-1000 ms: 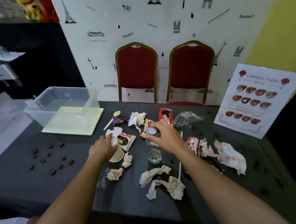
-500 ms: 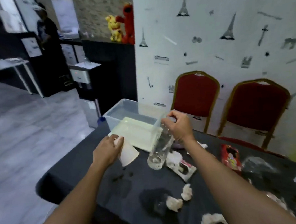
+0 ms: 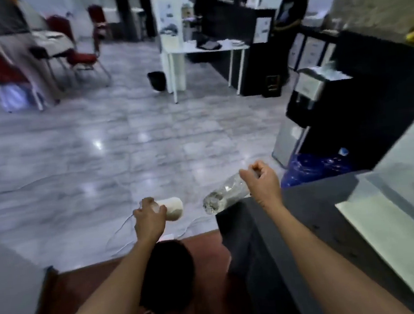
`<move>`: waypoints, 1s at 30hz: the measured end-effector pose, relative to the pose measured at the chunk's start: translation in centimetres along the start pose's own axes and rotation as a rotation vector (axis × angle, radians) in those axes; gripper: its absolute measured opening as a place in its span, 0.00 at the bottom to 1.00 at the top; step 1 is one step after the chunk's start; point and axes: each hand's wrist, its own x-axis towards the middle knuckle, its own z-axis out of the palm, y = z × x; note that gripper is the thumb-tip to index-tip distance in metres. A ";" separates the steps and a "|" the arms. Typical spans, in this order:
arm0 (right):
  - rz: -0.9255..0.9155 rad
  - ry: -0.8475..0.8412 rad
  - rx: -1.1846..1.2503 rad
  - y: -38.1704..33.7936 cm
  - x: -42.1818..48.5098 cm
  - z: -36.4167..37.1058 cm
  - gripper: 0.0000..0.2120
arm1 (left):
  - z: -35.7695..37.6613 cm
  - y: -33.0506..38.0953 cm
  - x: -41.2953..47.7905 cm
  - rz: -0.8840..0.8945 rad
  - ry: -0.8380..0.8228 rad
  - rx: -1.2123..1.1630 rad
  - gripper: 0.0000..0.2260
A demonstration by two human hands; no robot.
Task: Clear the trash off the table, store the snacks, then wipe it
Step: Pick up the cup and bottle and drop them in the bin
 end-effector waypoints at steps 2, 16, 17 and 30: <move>0.058 -0.150 -0.056 1.5 0.2 4.7 0.13 | -1.0 -3.7 0.8 -0.103 -0.033 0.021 0.17; 0.286 -0.849 -0.754 26.8 -3.5 29.9 0.18 | 15.4 -23.8 7.8 -0.437 -0.310 0.046 0.19; 0.309 -0.873 -0.762 29.1 -4.0 31.2 0.17 | 17.3 -25.5 8.3 -0.455 -0.321 0.056 0.19; 0.407 -1.180 -0.837 38.3 -6.9 36.8 0.19 | 23.4 -34.1 7.6 -0.545 -0.544 0.208 0.25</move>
